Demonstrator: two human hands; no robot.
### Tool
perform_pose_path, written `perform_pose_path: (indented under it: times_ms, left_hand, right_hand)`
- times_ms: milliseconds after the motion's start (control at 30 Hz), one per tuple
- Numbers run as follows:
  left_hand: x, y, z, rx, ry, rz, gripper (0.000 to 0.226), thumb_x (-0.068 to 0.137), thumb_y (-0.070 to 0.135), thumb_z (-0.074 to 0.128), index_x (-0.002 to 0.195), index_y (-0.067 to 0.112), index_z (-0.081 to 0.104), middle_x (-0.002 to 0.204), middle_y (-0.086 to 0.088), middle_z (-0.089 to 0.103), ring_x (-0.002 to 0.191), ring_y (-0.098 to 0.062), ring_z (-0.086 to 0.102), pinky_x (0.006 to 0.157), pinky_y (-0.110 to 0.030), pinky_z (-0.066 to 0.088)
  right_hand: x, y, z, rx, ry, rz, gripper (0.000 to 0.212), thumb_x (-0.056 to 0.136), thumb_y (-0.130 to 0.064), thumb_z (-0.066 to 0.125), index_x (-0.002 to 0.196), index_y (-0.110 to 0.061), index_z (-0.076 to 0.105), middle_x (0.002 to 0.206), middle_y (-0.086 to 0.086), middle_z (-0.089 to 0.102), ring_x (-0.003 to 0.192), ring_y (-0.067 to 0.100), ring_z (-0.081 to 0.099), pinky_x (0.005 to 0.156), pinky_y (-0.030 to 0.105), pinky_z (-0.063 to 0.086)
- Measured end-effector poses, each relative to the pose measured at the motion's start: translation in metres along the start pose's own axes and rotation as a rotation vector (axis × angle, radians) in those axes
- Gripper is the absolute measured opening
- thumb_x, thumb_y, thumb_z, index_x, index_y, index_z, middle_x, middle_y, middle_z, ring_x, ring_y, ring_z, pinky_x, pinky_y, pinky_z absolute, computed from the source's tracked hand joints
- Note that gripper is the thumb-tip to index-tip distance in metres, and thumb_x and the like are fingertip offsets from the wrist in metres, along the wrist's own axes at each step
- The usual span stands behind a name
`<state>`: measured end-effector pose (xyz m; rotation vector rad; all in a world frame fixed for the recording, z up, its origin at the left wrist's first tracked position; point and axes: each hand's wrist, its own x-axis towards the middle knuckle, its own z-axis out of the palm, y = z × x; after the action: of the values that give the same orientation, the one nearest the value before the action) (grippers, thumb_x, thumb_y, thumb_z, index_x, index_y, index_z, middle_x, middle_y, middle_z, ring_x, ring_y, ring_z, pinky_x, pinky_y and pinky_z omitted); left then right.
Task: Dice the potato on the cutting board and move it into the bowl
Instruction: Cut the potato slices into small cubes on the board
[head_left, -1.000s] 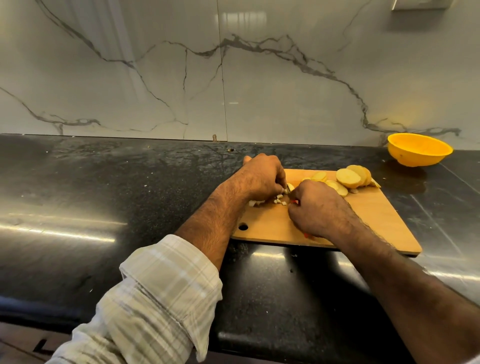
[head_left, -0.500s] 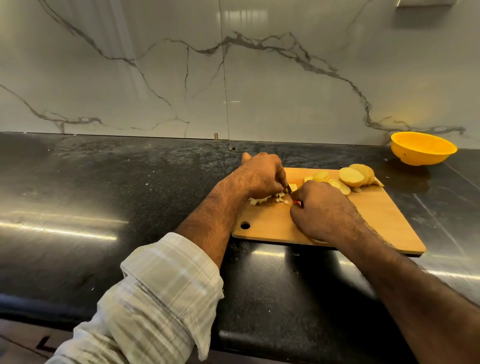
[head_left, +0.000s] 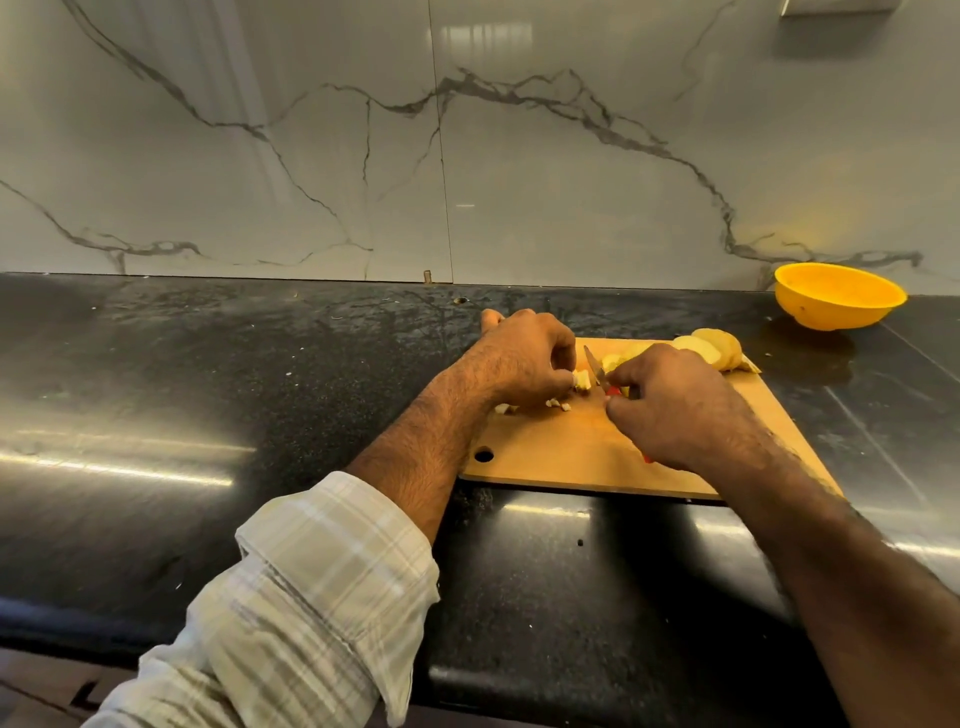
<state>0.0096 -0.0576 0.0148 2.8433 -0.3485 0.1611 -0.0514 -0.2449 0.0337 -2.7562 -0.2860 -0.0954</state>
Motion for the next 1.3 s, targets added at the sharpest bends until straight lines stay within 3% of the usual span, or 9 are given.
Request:
perform_pose_path:
  times_ms: [133,367,600,800,1033,1300]
  left_hand:
    - [0.001,0.002,0.007,-0.014,0.010,0.014,0.025,0.089,0.058,0.074,0.088,0.034,0.070,0.097,0.019,0.070,0.108,-0.008,0.058,0.106,-0.051,0.023]
    - [0.000,0.008,0.006,0.010,0.024,0.022,0.015,0.093,0.053,0.074,0.097,0.038,0.077,0.107,0.022,0.065,0.118,-0.010,0.053,0.107,-0.051,0.025]
    - [-0.001,0.012,0.008,0.045,0.056,0.004,0.036,0.085,0.071,0.071,0.097,0.037,0.075,0.098,0.019,0.068,0.106,-0.007,0.058,0.105,-0.052,0.027]
    - [-0.001,0.009,0.001,0.003,-0.001,0.001,0.006,0.091,0.044,0.078,0.096,0.041,0.078,0.104,0.025,0.062,0.119,-0.009,0.054,0.110,-0.051,0.025]
    - [-0.002,-0.006,-0.004,-0.071,-0.019,0.002,0.012,0.091,0.033,0.080,0.099,0.041,0.077,0.116,0.020,0.065,0.110,-0.005,0.057,0.111,-0.055,0.029]
    - [0.001,-0.004,-0.001,-0.122,-0.046,0.010,0.008,0.089,0.037,0.083,0.097,0.036,0.083,0.110,0.020,0.069,0.109,-0.008,0.058,0.112,-0.057,0.030]
  right_hand:
    - [0.002,0.000,0.003,-0.064,-0.066,0.049,0.041,0.095,-0.036,0.069,0.134,-0.026,0.068,0.119,0.000,0.071,0.096,0.019,0.066,0.084,0.041,0.064]
    - [0.001,0.000,-0.001,-0.084,-0.108,0.059,0.044,0.096,-0.033,0.069,0.139,-0.026,0.065,0.125,0.003,0.068,0.102,0.021,0.065,0.089,0.041,0.063]
    - [0.001,0.001,-0.003,-0.092,-0.125,0.048,0.041,0.097,-0.033,0.069,0.137,-0.026,0.066,0.120,0.003,0.068,0.096,0.020,0.066,0.085,0.040,0.063]
    - [0.001,0.006,-0.003,-0.119,-0.123,0.040,0.044,0.096,-0.036,0.068,0.138,-0.029,0.064,0.126,0.003,0.066,0.099,0.020,0.065,0.086,0.041,0.063]
    - [-0.001,0.001,-0.001,-0.142,-0.127,-0.001,0.046,0.096,-0.037,0.068,0.141,-0.030,0.062,0.134,0.002,0.064,0.114,0.022,0.062,0.092,0.039,0.060]
    - [-0.003,-0.004,0.002,-0.091,-0.098,-0.031,0.042,0.096,-0.033,0.067,0.138,-0.028,0.065,0.125,0.002,0.066,0.104,0.019,0.060,0.084,0.033,0.059]
